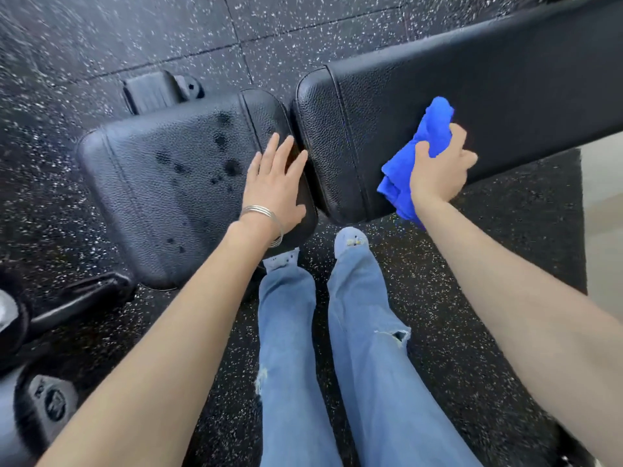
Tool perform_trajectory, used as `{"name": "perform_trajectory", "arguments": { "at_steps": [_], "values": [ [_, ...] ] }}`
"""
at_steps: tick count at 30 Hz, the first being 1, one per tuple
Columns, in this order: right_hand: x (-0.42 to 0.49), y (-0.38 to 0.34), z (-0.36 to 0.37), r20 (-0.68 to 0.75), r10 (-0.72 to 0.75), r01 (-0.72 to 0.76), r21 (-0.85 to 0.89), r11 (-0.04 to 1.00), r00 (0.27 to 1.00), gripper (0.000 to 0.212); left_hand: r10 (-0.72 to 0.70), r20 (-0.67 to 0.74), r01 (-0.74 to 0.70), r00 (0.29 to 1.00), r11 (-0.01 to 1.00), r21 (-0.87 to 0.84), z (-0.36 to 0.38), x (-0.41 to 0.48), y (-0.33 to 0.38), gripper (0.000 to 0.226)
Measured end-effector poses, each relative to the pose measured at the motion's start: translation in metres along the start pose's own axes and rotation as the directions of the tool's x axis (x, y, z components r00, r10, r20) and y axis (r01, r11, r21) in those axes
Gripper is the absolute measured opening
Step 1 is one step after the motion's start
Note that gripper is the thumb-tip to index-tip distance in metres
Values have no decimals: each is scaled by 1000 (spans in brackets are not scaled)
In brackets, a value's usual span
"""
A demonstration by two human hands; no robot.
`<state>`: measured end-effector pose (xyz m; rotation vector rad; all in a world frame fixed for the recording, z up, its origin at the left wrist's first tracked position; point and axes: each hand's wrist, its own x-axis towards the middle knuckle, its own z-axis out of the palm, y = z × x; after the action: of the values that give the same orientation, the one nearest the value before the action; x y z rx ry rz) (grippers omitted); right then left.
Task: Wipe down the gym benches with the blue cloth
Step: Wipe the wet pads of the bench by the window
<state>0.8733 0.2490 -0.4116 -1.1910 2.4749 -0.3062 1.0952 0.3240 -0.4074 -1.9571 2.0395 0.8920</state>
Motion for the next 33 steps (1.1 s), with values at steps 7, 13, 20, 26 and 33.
{"name": "perform_trajectory", "arguments": {
  "at_steps": [7,13,20,26,33],
  "values": [
    [-82,-28,35,123,-249,249,13,968,961,45,-195,-133,176,972,974,-143,-10,-36,-65,88],
    [-149,-42,60,355,-610,622,94,777,708,44,-420,-54,406,906,898,-171,-10,-77,-124,118],
    [-138,-79,76,343,-745,798,-24,602,572,40,-401,66,402,914,916,-4,-9,-72,-119,136],
    [-109,-166,101,342,-723,788,-96,609,600,38,-441,88,440,893,898,26,-11,-69,-111,138],
    [-107,-154,104,331,-757,810,-36,586,563,40,-475,42,476,879,879,-8,-9,-69,-112,139]
  ]
}}
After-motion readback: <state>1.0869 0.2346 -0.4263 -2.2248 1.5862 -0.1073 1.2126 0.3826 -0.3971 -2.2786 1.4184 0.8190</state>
